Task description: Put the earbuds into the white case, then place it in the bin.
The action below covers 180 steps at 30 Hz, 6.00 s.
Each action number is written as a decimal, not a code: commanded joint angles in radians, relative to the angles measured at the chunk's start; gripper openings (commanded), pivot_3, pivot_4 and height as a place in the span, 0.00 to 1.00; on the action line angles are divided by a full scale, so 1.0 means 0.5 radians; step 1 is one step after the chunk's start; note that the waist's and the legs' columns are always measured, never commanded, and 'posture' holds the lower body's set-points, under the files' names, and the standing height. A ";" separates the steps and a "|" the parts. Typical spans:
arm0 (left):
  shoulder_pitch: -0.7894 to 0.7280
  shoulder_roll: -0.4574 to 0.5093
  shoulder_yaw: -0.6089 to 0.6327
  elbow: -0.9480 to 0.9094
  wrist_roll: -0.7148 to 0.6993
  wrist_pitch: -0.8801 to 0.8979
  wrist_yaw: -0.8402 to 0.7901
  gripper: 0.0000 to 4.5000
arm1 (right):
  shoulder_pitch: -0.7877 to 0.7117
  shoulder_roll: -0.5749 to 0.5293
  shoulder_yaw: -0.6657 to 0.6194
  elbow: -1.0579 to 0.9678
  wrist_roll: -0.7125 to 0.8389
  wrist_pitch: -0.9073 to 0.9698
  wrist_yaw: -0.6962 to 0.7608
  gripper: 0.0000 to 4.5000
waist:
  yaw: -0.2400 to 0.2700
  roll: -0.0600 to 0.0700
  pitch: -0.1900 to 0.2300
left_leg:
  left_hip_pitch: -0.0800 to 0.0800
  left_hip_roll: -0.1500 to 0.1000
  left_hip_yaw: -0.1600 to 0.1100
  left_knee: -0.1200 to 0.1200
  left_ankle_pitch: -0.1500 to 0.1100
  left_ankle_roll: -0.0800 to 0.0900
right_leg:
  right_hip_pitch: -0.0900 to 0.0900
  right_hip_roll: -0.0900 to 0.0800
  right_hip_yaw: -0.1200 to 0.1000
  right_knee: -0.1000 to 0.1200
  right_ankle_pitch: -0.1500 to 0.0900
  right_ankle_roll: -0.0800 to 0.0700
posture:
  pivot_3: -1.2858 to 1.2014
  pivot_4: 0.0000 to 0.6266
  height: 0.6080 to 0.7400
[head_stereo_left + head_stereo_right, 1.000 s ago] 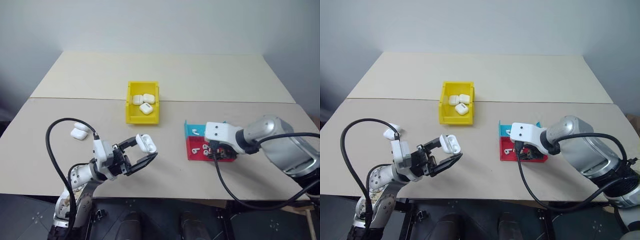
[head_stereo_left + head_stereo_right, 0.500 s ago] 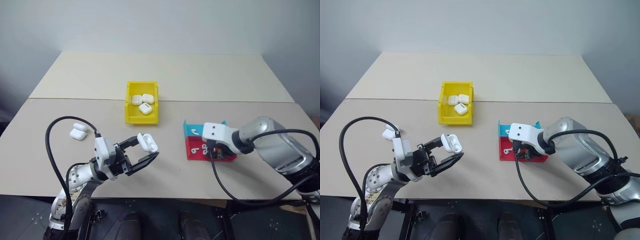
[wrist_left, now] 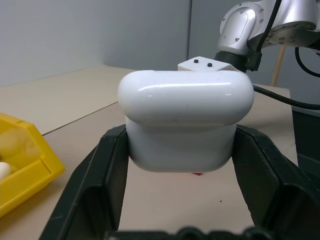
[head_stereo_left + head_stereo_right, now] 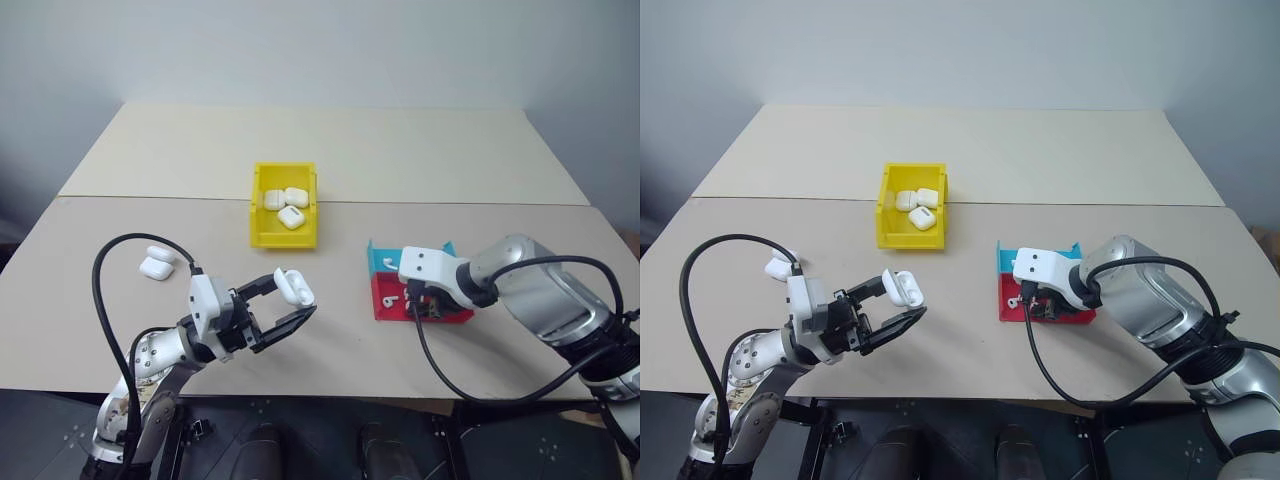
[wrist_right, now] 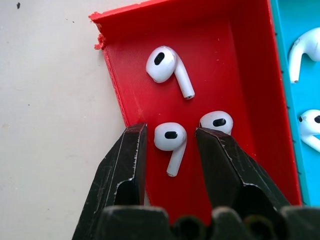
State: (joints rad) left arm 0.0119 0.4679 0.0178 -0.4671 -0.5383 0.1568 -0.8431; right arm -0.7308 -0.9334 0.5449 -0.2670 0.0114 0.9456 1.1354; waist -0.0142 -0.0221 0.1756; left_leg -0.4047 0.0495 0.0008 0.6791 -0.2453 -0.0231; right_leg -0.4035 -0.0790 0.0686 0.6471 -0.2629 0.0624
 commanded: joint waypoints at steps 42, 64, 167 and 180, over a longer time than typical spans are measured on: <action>-0.041 0.075 -0.021 -0.105 -0.011 0.116 0.059 0.62 | 0.086 -0.103 -0.287 -0.021 -0.135 -0.582 -0.009 0.27 | -0.006 0.000 0.000 | 0.000 0.000 0.000 -0.002 0.000 0.000 | 0.000 0.000 0.000 -0.001 0.000 0.000 | 0.52 0.24 1.00; 0.065 0.096 -0.012 -0.205 0.016 0.121 0.143 0.62 | -0.017 0.045 -0.188 0.321 -0.360 -1.011 0.197 0.39 | -0.003 0.000 0.000 | 0.000 0.000 0.000 -0.002 0.000 0.000 | 0.000 0.000 0.000 -0.001 0.000 0.000 | 0.52 0.24 1.00; -1.001 -0.092 -0.127 0.143 -0.600 0.512 -0.462 0.62 | 0.416 0.951 -1.835 -0.635 1.448 -1.133 -0.178 0.27 | -0.009 -0.001 0.000 | 0.000 0.000 -0.003 -0.002 0.000 0.000 | 0.002 0.002 -0.001 0.000 0.001 0.000 | 0.52 0.24 1.00; -0.954 -0.082 -0.128 0.088 -0.552 0.492 -0.448 0.62 | 0.434 1.030 -1.370 -0.437 1.356 -1.534 -0.082 0.27 | -0.007 -0.001 0.000 | 0.001 0.000 -0.003 -0.002 0.000 0.000 | 0.002 0.002 -0.001 0.000 0.001 0.000 | 0.52 0.24 1.00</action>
State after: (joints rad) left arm -0.4631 0.4291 -0.0586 -0.3824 -0.8065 0.4191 -1.0690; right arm -0.4996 -0.4164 -0.1487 -0.4783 0.6885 0.2141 1.0897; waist -0.0178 -0.0223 0.1755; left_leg -0.4042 0.0497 -0.0007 0.6780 -0.2452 -0.0229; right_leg -0.4024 -0.0780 0.0681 0.6471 -0.2626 0.0625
